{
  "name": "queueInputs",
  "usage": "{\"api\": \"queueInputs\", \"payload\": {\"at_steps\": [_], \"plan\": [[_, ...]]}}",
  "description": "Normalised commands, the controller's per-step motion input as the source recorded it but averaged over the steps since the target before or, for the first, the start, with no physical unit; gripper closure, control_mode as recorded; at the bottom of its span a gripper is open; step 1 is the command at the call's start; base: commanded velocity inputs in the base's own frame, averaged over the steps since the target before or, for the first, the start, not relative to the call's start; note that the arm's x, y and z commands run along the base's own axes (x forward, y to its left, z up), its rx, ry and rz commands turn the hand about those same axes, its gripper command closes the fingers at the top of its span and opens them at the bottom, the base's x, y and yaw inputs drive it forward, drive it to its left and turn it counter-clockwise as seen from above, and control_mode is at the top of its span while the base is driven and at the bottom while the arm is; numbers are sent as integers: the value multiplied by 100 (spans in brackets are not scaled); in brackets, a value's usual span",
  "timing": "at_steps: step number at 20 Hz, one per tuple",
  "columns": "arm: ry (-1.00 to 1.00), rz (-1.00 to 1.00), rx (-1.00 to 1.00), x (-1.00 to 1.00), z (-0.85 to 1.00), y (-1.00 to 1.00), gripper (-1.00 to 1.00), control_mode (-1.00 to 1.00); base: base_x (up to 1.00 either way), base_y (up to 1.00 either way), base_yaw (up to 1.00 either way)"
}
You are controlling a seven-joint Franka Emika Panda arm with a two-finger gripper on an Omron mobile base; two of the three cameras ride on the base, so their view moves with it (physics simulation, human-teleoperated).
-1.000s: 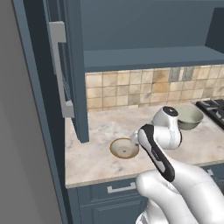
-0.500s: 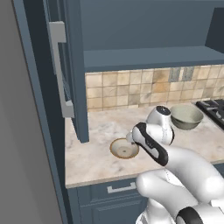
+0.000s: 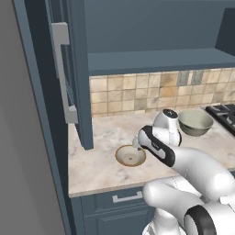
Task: Pick up the bowls on the counter and stack them on top of one another in the open cabinet. Place the smaller bowl on top of the larger bowl.
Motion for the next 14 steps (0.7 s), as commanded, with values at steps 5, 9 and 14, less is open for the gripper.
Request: {"api": "queueInputs", "payload": {"at_steps": [5, 9, 14], "plan": [[0, 0, 4, 8, -25, -3, -100, -100, 0, 0, 0], [0, 0, 4, 12, -22, 0, -100, -100, 0, 0, 0], [0, 0, 4, 11, -22, 0, -100, -100, 0, 0, 0]]}}
